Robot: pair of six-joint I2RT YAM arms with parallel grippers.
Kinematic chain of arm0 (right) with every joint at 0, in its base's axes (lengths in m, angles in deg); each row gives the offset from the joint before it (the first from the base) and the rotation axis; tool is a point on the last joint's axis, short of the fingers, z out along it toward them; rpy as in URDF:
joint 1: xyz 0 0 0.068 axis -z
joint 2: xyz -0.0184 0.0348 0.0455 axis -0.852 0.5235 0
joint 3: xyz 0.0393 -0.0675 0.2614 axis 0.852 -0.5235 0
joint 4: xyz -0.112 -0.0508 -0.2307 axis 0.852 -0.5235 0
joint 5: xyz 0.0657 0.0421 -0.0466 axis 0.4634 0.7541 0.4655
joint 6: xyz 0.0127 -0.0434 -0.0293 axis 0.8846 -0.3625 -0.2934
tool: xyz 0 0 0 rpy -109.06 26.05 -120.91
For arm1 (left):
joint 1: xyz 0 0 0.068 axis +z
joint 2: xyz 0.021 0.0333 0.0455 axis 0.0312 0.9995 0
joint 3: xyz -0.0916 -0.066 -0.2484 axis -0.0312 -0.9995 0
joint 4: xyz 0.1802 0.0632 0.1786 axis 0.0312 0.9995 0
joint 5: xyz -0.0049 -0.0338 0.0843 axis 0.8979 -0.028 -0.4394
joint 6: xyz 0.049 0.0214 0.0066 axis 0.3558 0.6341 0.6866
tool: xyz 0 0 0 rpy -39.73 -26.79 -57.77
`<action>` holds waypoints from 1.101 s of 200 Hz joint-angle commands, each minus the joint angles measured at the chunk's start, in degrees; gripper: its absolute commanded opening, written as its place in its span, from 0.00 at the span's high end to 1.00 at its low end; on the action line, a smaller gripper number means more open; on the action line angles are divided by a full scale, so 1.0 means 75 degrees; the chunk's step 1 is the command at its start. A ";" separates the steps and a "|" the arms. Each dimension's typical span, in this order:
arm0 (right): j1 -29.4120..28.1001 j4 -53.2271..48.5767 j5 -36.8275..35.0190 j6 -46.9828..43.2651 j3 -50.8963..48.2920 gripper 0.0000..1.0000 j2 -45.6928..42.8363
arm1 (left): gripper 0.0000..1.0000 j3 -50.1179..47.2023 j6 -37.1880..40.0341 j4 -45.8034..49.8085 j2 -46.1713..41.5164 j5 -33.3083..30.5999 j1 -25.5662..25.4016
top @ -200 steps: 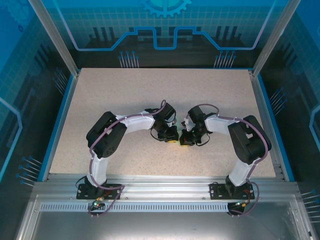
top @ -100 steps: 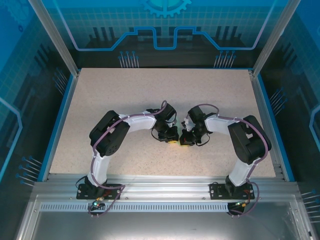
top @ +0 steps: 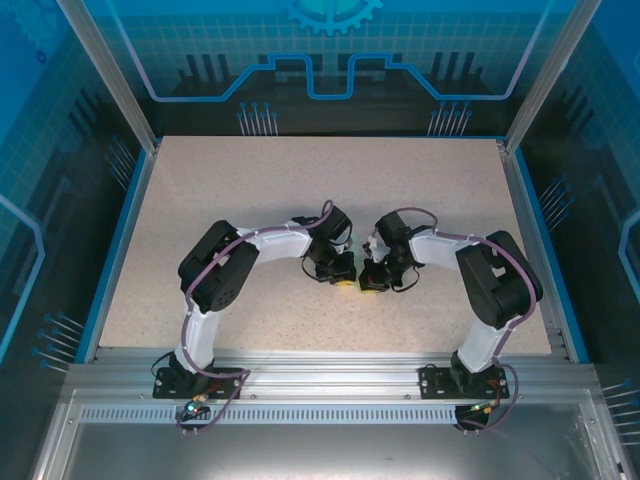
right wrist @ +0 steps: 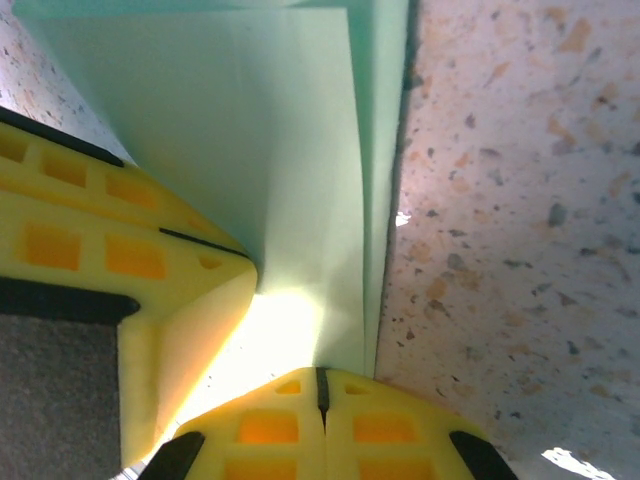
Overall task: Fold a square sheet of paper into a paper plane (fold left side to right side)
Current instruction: Third fold the triangle at the center of the table.
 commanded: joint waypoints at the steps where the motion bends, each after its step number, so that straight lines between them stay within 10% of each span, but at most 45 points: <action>1: -0.0081 -0.0656 -0.1427 -0.0012 -0.0372 1.00 0.0588 | 0.88 -0.0246 0.0342 0.0799 0.0229 -0.1244 0.0568; 220: -0.0136 -0.0621 -0.1292 -0.0004 -0.0289 1.00 0.0562 | 0.86 -0.0186 0.1229 0.1308 -0.1114 -0.1141 0.2198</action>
